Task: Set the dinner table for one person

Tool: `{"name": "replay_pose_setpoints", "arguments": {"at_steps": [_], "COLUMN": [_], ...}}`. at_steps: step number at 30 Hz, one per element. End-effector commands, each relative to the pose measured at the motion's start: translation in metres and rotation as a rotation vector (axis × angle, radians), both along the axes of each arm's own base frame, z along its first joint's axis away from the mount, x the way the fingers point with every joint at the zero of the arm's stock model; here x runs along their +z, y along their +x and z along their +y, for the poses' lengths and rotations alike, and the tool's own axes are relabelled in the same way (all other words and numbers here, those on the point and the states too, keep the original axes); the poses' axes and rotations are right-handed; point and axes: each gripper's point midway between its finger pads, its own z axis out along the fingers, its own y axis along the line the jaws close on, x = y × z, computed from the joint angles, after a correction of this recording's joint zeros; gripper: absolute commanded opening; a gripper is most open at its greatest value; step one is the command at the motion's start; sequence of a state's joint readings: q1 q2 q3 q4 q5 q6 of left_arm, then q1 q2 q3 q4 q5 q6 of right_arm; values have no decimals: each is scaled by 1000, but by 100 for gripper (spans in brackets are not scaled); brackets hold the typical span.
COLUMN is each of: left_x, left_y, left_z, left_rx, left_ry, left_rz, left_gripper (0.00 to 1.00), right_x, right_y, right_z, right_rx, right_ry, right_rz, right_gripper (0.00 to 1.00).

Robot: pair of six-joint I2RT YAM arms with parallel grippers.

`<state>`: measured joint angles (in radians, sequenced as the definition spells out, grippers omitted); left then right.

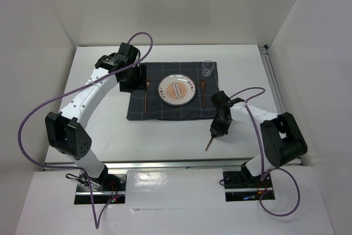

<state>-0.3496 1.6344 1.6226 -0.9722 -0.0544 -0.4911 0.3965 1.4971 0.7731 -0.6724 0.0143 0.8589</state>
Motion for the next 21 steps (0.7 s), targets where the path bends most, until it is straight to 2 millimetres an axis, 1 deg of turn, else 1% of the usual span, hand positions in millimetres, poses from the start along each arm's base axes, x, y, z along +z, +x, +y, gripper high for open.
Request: {"name": "replay_pose_setpoints", "arguments": {"at_steps": [1,2,3,4,5,7,8,9,11,12,13,14,16,17,18,19,20,21], "left_x": [9,8,8,11,11,11,11,8,8,9,9,5,5,2,2,2,2,2], "left_y": [-2,-4,-4,-2,-2,-2,-2,-4,-4,-2,-2,-4,-4,-3,-4,-4,-4,-4], "left_z": [3,3,4,3,3,3,3,4,2,1,1,2,2,2,0,0,0,0], "left_rx": [-30,-30,-30,-30,-30,-30,-30,-30,-35,-35,-35,-35,-35,-35,-39,-39,-39,-39], "left_ry": [14,17,17,14,14,14,14,17,10,7,7,10,11,13,6,6,6,6], "left_rz": [-34,-26,-26,-34,-34,-34,-34,-24,-22,-30,-30,-20,-20,-11,-9,-9,-9,-9], "left_gripper": [75,75,75,75,75,75,75,75,75,75,75,75,75,75,75,75,75,75], "right_x": [-9,-11,-11,-8,-7,-2,8,17,34,44,53,67,79,80,94,98,95,96], "right_y": [0,-6,-5,-7,-8,-10,-9,-3,0,9,14,24,39,44,60,68,77,86], "right_z": [-12,-16,-18,-21,-23,-30,-33,-33,-40,-39,-41,-43,-40,-40,-35,-34,-32,-29], "right_rx": [-50,-51,-61,-73,-74,-104,-107,-111,-103,-94,-85,-63,-22,35,45,61,114,140], "right_ry": [-90,-109,-118,-127,-137,-169,-175,-179,-209,-215,-223,-246,-254,-268,-266,-276,-293,-297], "right_rz": [11,26,21,23,22,9,-10,-33,-70,-98,-122,-155,-189,-186,-227,-238,-231,-242], "right_gripper": [22,18,13,4,0,0,0,0,0,0,0,0,0,0,0,0,0,0]}}
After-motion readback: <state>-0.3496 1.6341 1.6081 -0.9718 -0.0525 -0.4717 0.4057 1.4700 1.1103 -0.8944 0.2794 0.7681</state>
